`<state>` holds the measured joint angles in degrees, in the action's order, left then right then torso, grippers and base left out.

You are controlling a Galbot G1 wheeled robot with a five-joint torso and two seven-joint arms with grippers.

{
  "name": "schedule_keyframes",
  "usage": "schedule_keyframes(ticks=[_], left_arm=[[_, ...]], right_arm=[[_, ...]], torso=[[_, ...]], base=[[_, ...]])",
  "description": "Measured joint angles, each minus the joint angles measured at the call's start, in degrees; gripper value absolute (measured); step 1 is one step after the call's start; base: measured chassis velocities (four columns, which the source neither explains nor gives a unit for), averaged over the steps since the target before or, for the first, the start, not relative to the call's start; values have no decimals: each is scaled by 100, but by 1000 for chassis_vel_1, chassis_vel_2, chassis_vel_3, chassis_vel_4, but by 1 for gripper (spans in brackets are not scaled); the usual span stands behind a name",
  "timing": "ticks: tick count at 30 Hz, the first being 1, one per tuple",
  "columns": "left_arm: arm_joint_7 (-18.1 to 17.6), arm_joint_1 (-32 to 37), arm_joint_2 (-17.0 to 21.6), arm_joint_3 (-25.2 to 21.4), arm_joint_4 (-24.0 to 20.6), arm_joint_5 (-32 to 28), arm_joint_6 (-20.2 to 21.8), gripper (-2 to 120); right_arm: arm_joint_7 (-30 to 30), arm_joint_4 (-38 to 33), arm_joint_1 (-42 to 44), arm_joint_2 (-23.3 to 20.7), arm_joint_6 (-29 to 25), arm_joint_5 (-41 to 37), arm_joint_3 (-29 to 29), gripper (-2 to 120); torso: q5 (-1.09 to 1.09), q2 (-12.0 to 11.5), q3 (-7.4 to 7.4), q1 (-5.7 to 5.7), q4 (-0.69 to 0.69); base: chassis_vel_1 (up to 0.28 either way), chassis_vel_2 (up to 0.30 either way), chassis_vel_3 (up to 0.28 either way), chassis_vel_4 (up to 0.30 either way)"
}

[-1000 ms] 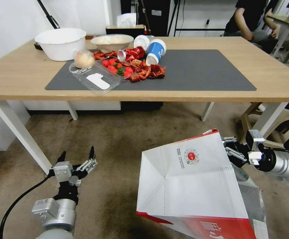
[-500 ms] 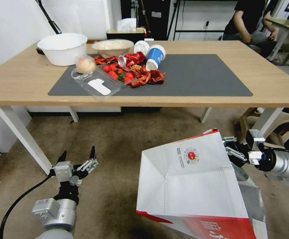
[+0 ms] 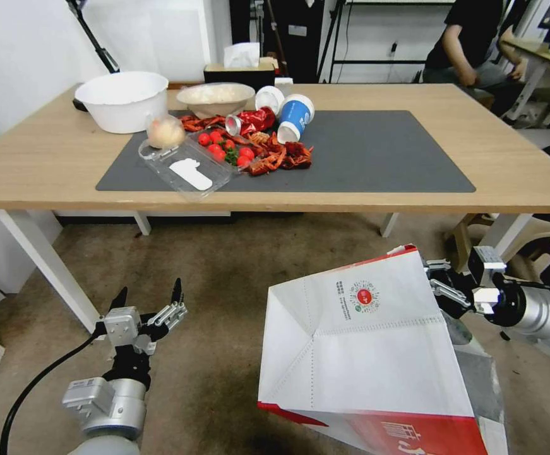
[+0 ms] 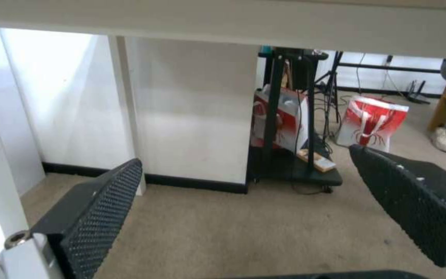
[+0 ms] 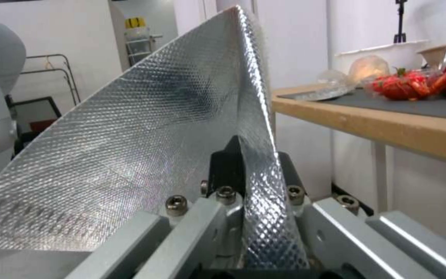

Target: Pick up the food delivery bag from the floor and place it on the table.

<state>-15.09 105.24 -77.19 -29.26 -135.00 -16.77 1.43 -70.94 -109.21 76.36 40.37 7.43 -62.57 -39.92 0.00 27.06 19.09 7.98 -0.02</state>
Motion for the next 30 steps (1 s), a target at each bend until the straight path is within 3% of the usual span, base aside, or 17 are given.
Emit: schedule_keyframes(ticks=[9, 22, 30], left_arm=[[-2, -7, 0, 2, 7, 0, 4, 100], [3, 25, -7, 6, -28, 34, 9, 100], [5, 27, -11, 9, -30, 42, 10, 100]], right_arm=[[-14, -12, 2, -3, 6, -22, 2, 0], [-57, -72, 21, 6, 24, -43, 23, 0], [-79, -72, 26, 14, 25, -43, 26, 0]], torso=[[0, 173, 115, 59, 0], [0, 647, 402, 244, 0], [0, 815, 507, 308, 0]], base=[[0, 0, 0, 0], [0, 0, 0, 0], [0, 0, 0, 0]])
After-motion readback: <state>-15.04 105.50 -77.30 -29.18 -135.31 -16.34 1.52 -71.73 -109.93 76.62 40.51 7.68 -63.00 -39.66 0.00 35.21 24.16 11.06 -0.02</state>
